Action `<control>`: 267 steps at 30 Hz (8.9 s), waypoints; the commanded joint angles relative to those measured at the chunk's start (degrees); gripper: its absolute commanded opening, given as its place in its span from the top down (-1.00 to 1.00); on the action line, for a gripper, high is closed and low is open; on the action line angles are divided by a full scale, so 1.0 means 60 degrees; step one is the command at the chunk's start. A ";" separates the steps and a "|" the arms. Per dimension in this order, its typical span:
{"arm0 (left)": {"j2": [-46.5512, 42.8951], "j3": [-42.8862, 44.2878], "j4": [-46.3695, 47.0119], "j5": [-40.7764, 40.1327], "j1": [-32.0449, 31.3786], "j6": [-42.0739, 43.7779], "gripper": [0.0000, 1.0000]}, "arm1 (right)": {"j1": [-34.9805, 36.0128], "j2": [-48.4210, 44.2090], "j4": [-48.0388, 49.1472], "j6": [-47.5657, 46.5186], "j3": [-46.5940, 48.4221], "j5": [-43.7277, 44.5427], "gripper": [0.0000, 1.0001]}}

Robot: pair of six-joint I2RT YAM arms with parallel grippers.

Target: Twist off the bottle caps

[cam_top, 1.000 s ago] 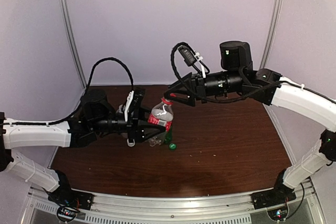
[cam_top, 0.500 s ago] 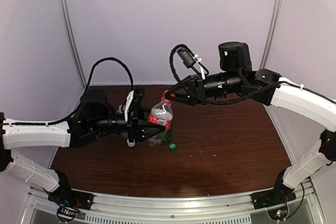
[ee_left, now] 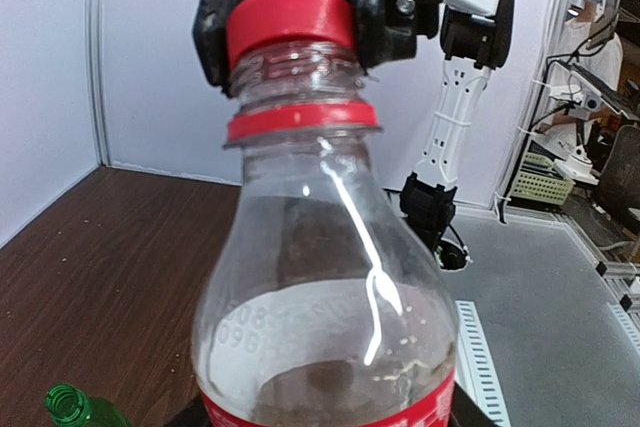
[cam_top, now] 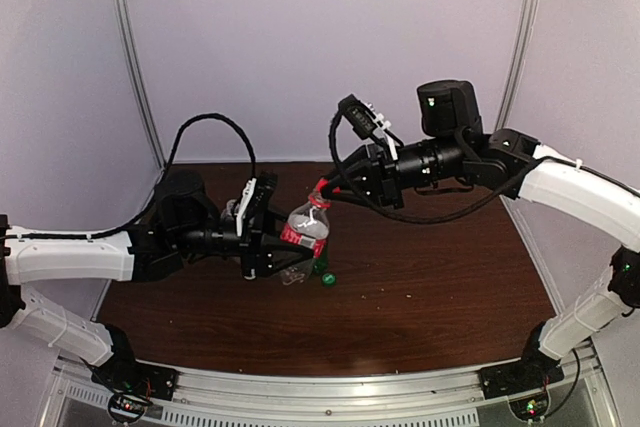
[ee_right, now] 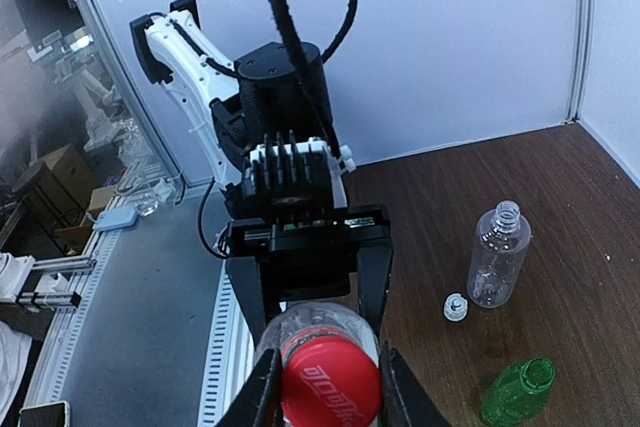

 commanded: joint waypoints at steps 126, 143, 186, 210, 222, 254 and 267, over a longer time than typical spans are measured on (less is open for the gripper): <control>0.0239 0.0174 -0.0499 -0.1639 0.0069 0.0797 0.35 | -0.0159 0.0889 0.1537 0.0985 -0.0631 -0.0098 0.80; -0.0263 0.0127 -0.1182 -0.3027 0.0067 0.0608 -0.95 | -0.1123 -0.0116 0.0294 0.0683 -0.1136 0.2319 1.00; -0.0924 -0.0054 -0.1583 -0.4286 0.0080 0.0738 -0.95 | -0.3033 0.2684 -0.0319 0.0370 -0.1083 0.7843 0.47; -0.1037 -0.0184 -0.1684 -0.4540 0.0080 0.0775 -0.95 | -0.3268 0.1697 -0.0308 0.0458 -0.1715 0.7807 -0.30; -0.1574 -0.0122 -0.2306 -0.7018 0.0088 0.0691 -0.95 | -0.3354 0.0312 0.0166 0.0484 -0.2356 0.7308 -0.86; -0.2682 0.1045 -0.4590 -0.9871 0.2623 -0.0358 -0.95 | -0.3737 -0.1987 -0.0435 0.0157 -0.2328 0.8917 -1.00; -0.3203 0.1795 -0.5339 -0.9256 0.2796 0.1248 -0.95 | -0.3737 -0.3193 -0.0517 -0.0092 -0.2982 0.9211 -1.00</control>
